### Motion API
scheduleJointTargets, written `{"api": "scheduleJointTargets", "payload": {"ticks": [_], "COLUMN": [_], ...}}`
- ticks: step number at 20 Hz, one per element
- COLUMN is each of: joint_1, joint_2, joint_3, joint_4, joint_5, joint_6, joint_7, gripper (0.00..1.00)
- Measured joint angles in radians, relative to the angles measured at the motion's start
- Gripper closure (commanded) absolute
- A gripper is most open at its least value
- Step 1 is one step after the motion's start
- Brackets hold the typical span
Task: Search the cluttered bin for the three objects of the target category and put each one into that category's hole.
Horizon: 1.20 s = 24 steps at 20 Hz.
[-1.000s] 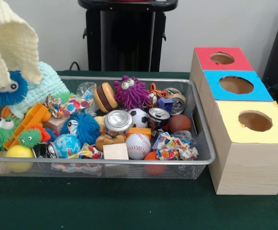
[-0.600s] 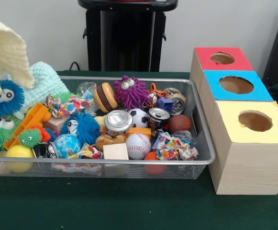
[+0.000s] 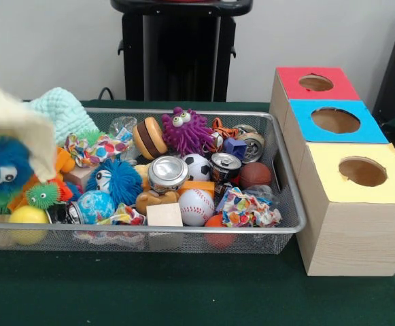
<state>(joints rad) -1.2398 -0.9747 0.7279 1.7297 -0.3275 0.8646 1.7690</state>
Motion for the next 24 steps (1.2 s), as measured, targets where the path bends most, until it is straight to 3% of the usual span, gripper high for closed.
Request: {"api": "scheduleJointTargets", "payload": {"ticks": [15, 18, 24], "joint_1": [0.015, 0.059, 0.131], "joint_2": [-0.098, -0.133, -0.135], "joint_3": [0.019, 0.008, -0.001], "joint_4": [0.057, 0.105, 0.190], "joint_5": [-0.093, -0.118, -0.131], "joint_6": [-0.107, -0.165, -0.248], "joint_7": [0.000, 0.000, 0.000], "gripper": [0.00, 0.00, 0.00]}}
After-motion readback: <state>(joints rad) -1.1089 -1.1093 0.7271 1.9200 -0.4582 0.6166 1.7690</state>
